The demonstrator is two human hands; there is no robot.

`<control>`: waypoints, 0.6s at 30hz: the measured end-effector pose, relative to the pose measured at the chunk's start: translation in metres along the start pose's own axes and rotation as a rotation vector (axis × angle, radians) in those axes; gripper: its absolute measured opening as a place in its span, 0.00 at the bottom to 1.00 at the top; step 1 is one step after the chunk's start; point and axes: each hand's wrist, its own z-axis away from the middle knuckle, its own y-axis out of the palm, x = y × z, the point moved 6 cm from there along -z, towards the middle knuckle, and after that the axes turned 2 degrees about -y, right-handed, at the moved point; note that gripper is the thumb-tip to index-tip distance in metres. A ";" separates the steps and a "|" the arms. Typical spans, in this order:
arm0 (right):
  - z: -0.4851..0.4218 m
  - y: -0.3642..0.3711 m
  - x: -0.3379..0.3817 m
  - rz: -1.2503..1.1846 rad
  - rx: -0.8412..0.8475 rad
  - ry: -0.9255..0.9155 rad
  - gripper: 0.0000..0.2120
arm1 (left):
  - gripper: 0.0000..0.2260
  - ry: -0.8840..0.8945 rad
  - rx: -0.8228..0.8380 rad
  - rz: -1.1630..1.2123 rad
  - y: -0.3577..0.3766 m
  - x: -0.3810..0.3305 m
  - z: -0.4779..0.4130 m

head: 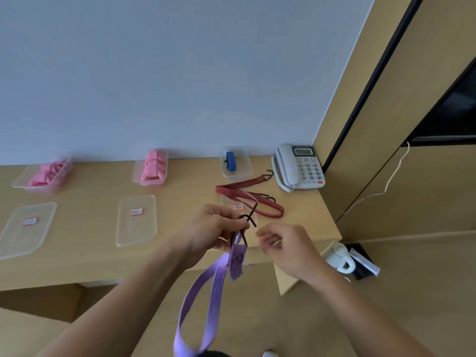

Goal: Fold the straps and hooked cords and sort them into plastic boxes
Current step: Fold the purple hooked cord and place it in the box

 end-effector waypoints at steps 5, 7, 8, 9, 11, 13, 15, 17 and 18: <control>0.007 -0.052 0.002 -0.325 -0.331 -0.057 0.09 | 0.06 0.023 -0.075 -0.080 0.025 -0.011 0.004; 0.006 -0.060 0.007 -0.438 -0.320 -0.091 0.08 | 0.08 0.058 -0.076 -0.077 0.033 -0.015 0.007; 0.004 -0.060 0.011 -0.476 -0.279 -0.105 0.08 | 0.10 0.071 -0.076 -0.073 0.036 -0.018 0.009; 0.002 -0.058 0.014 -0.507 -0.219 -0.111 0.09 | 0.09 0.087 -0.080 -0.070 0.038 -0.019 0.010; -0.001 -0.053 0.018 -0.542 -0.111 -0.104 0.10 | 0.06 0.116 -0.092 -0.042 0.043 -0.025 0.013; -0.001 -0.054 0.019 -0.563 -0.073 -0.108 0.10 | 0.05 0.150 -0.099 0.006 0.048 -0.032 0.015; 0.001 -0.056 0.023 -0.668 -0.039 -0.126 0.07 | 0.07 0.201 -0.105 0.055 0.052 -0.038 0.016; 0.002 -0.060 0.026 -0.806 -0.022 -0.135 0.10 | 0.07 0.248 -0.109 0.075 0.054 -0.041 0.017; 0.002 -0.064 0.027 -0.839 -0.030 -0.140 0.11 | 0.06 0.269 -0.110 0.064 0.056 -0.042 0.018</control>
